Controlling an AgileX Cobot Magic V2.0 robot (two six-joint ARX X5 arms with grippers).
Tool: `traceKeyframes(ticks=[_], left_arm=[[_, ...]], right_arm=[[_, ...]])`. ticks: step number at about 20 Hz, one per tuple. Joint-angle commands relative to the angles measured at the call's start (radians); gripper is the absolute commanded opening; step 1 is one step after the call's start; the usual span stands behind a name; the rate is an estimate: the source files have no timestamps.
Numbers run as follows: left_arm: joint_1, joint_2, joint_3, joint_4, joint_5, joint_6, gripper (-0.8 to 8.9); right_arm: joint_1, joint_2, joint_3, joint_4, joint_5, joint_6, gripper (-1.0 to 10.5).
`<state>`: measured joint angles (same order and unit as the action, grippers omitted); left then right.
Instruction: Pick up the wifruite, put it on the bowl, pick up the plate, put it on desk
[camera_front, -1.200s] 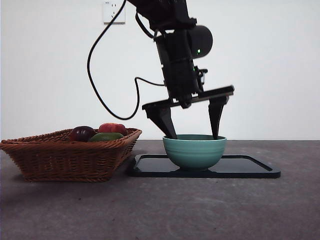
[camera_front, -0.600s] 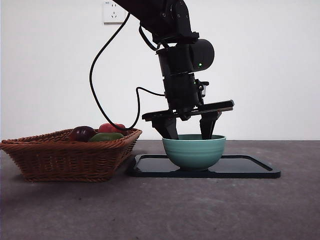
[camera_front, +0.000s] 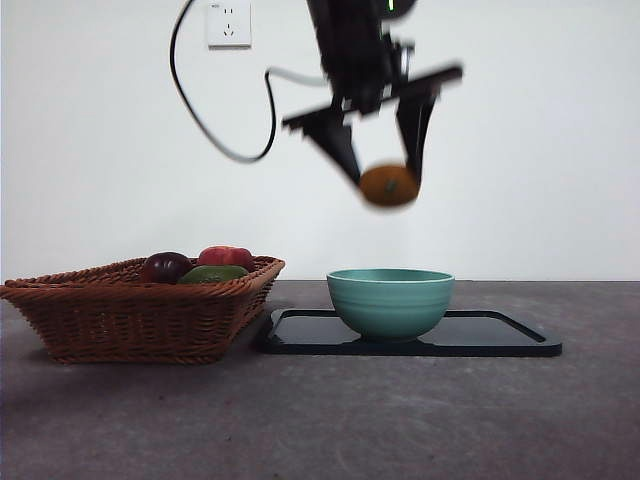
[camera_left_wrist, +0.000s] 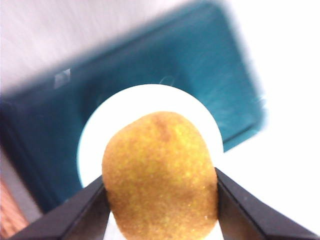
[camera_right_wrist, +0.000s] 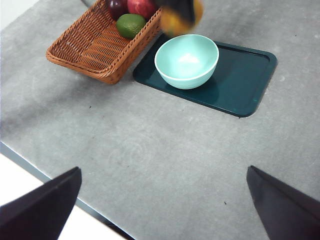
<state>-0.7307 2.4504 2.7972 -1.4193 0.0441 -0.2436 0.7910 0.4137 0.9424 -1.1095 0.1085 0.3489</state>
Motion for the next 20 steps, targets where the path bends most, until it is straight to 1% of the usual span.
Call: traceKeyframes(ticks=[1,3,4,6,9,13,15,17,20], left_arm=[[-0.01,0.015,0.102,-0.039,0.001,0.043,1.54],[-0.01,0.009,0.162,-0.05,0.0,0.054,1.53],[-0.01,-0.005,0.166,-0.056,0.0,0.072,1.53],[-0.01,-0.022,0.166,-0.064,0.0,0.09,1.53],[-0.016,-0.051,0.166,-0.072,0.001,0.094,1.54],[-0.027,-0.146,0.114,-0.074,0.002,0.094,1.54],[-0.029,-0.24,0.026,-0.074,0.002,0.098,1.54],[-0.03,-0.362,-0.119,-0.074,0.002,0.105,1.54],[-0.027,-0.567,-0.391,-0.074,-0.003,0.11,1.54]], right_arm=[[0.008,0.002,0.006,0.01,0.004,0.013,6.5],[0.008,0.002,0.006,0.009,0.005,0.014,6.5],[0.007,0.002,0.006,0.01,0.005,0.014,6.5],[0.007,0.002,0.006,0.015,0.004,0.014,6.5],[0.007,0.002,0.008,0.048,0.004,0.014,6.5],[0.007,0.002,0.008,0.1,0.004,0.013,6.5],[0.007,0.002,0.008,0.1,0.004,0.014,6.5],[0.007,0.002,0.008,0.1,0.004,0.028,6.5],[0.007,0.002,0.008,0.1,0.004,0.037,6.5]])
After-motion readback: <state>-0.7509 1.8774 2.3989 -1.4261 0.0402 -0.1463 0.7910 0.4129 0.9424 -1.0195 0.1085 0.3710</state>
